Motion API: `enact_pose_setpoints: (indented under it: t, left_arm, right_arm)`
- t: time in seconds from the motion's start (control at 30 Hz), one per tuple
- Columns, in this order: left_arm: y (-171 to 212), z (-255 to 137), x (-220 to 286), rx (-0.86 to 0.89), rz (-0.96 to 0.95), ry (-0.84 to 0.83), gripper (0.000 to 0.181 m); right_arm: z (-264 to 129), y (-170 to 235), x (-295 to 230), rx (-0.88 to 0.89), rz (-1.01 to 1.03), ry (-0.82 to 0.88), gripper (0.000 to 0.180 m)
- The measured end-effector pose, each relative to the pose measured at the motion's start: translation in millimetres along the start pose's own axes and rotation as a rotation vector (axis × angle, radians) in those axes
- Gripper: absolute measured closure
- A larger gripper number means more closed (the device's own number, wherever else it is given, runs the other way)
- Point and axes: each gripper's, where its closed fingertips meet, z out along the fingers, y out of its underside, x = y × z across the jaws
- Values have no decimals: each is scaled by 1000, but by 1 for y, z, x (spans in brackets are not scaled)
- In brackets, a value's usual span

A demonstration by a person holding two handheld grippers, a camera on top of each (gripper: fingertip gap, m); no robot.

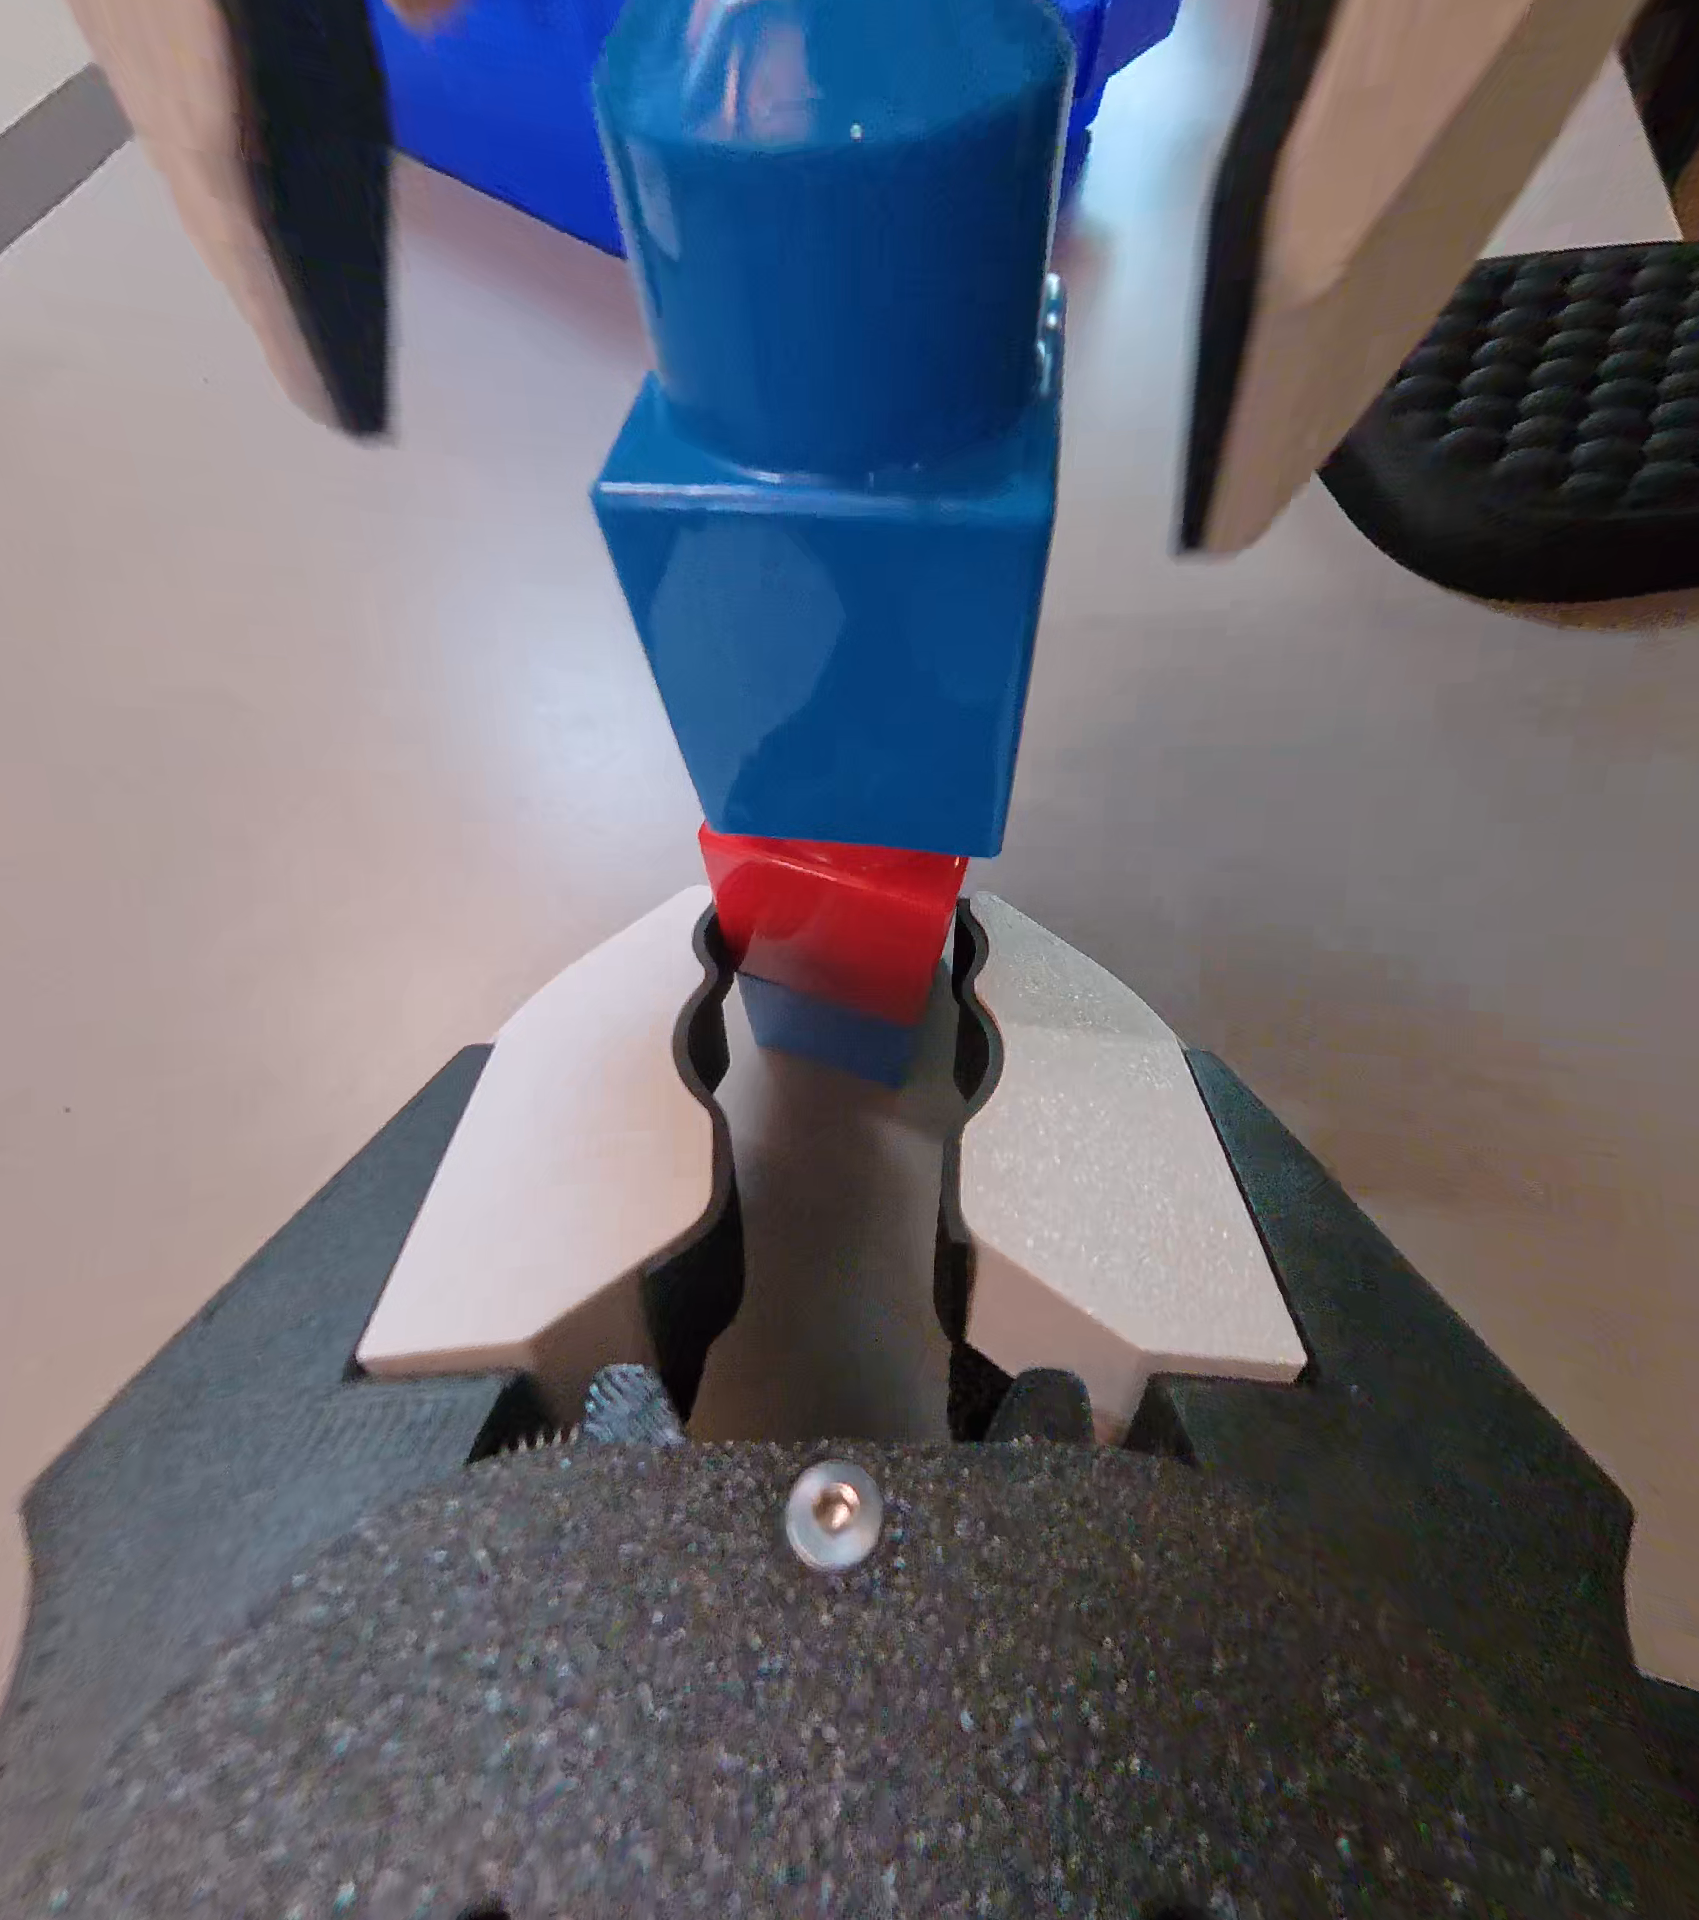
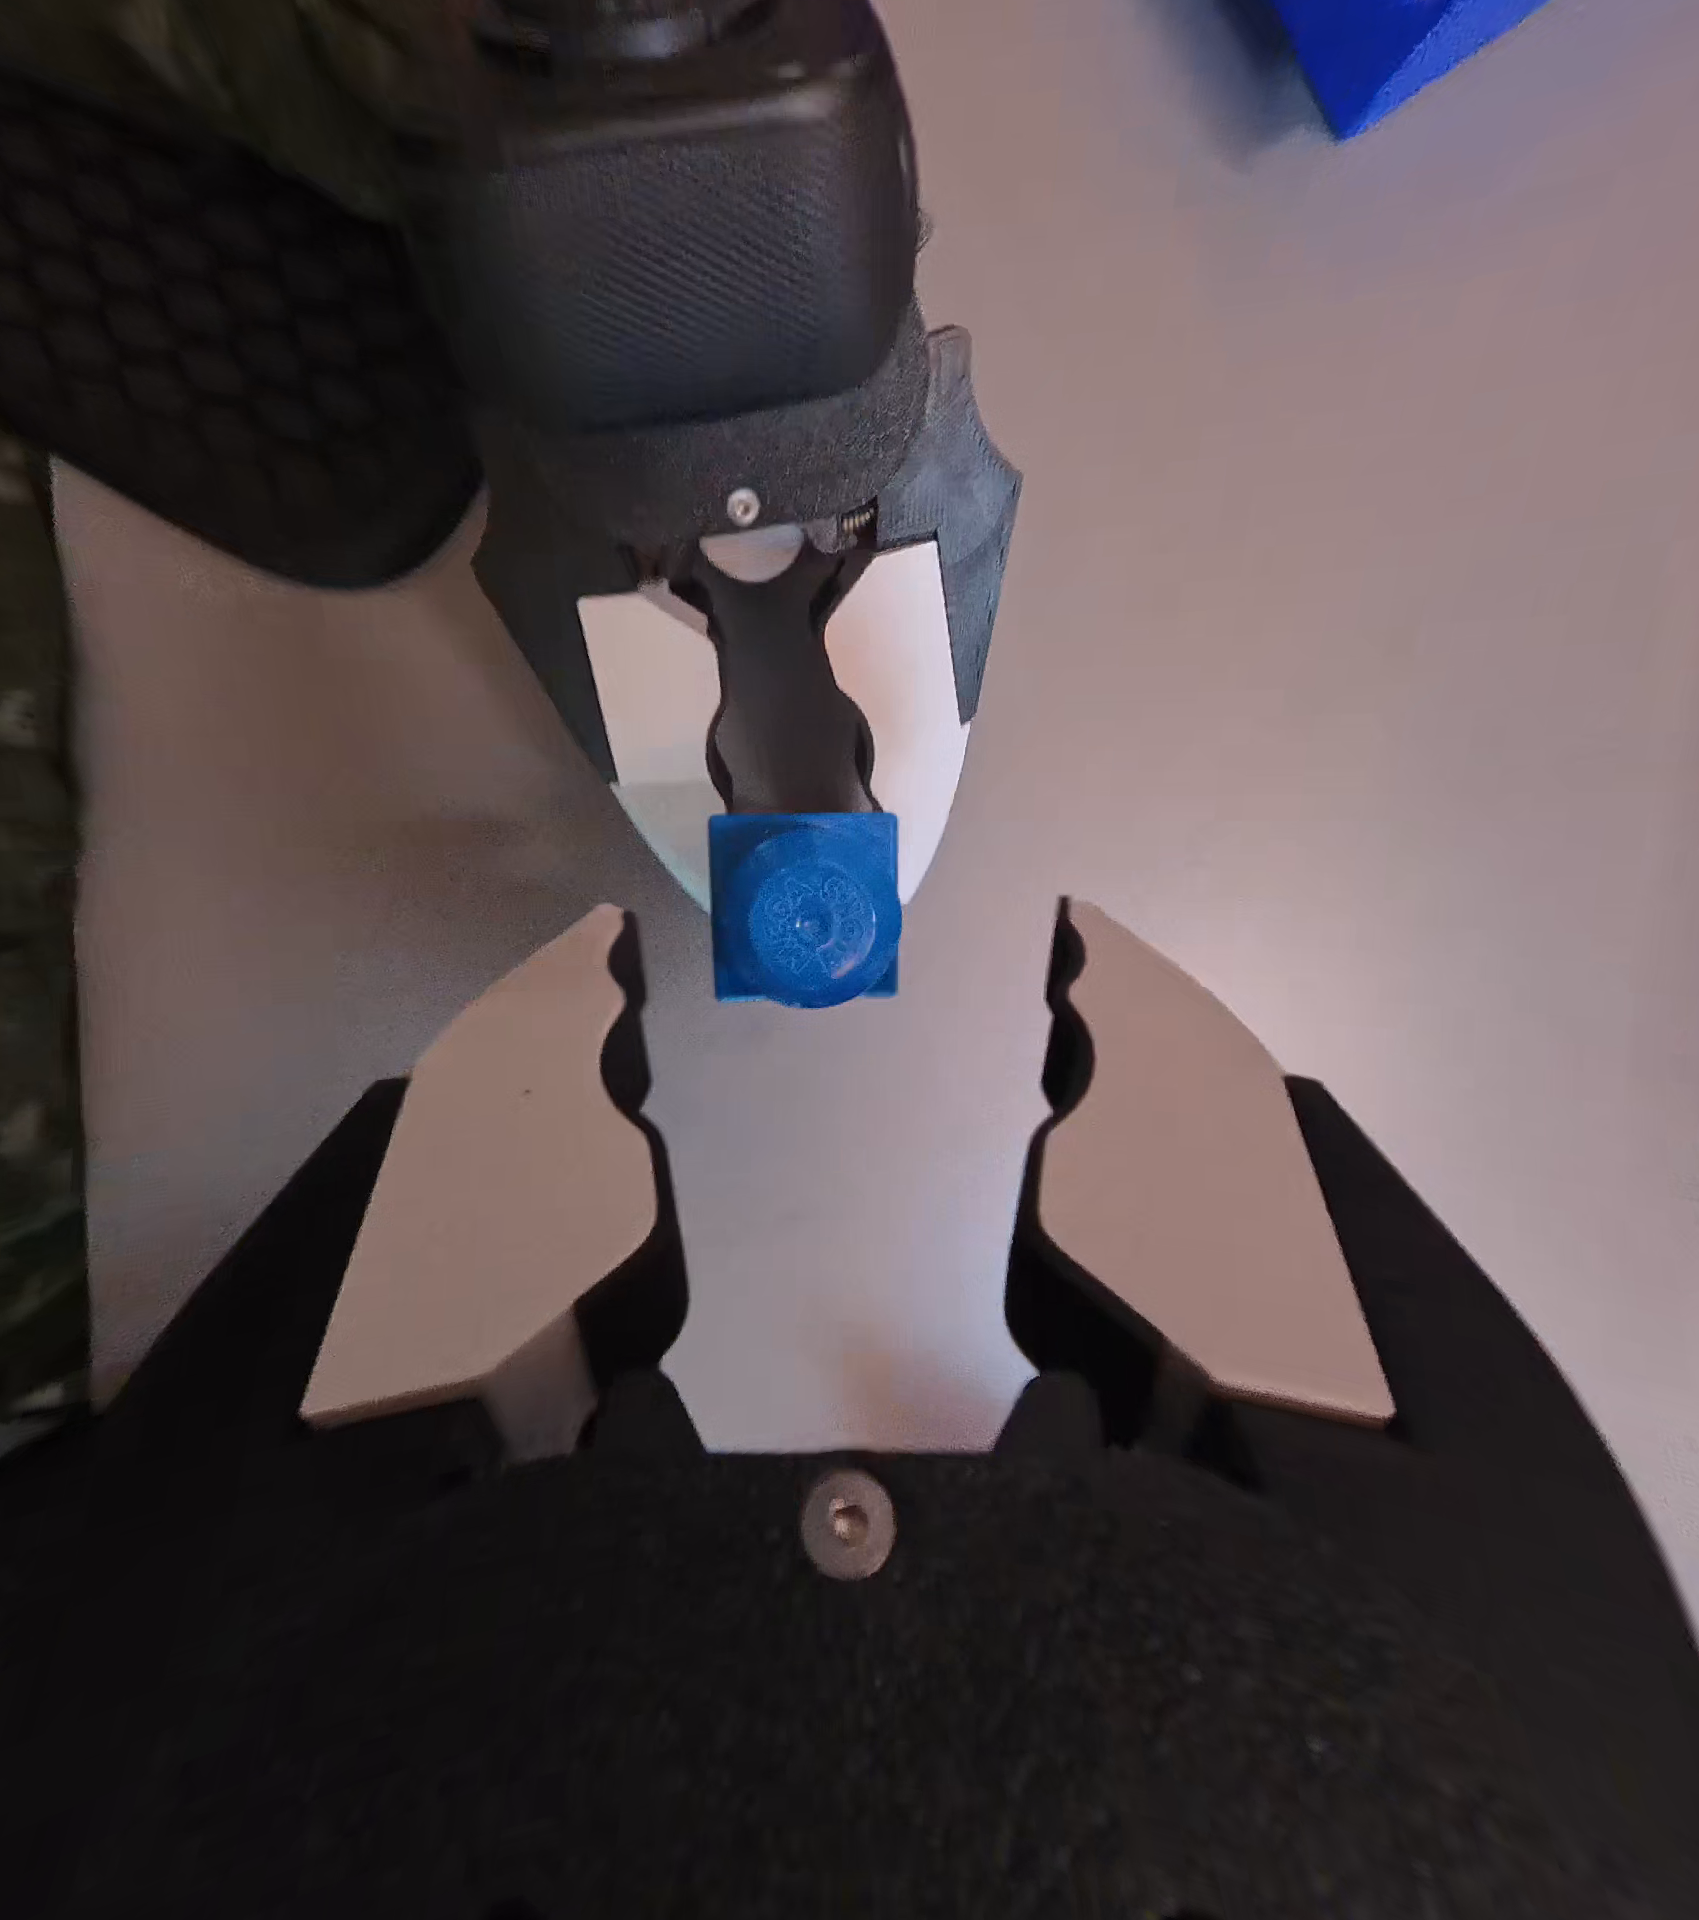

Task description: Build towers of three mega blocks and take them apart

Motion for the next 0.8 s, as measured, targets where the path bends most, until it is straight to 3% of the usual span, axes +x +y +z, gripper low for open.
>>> enact_pose_setpoints:
  t: [0.13,0.4,0.8]
  left_arm:
    - [0,0,-2,-5,-7,-23,141]
    - [0,0,-3,-19,-15,-48,141]
    - [1,0,3,-10,49,-9,144]
  right_arm:
    - [13,-1,-5,108,52,-20,142]
    - [18,3,-5,40,87,122,143]
    - [17,6,-10,36,-50,65,143]
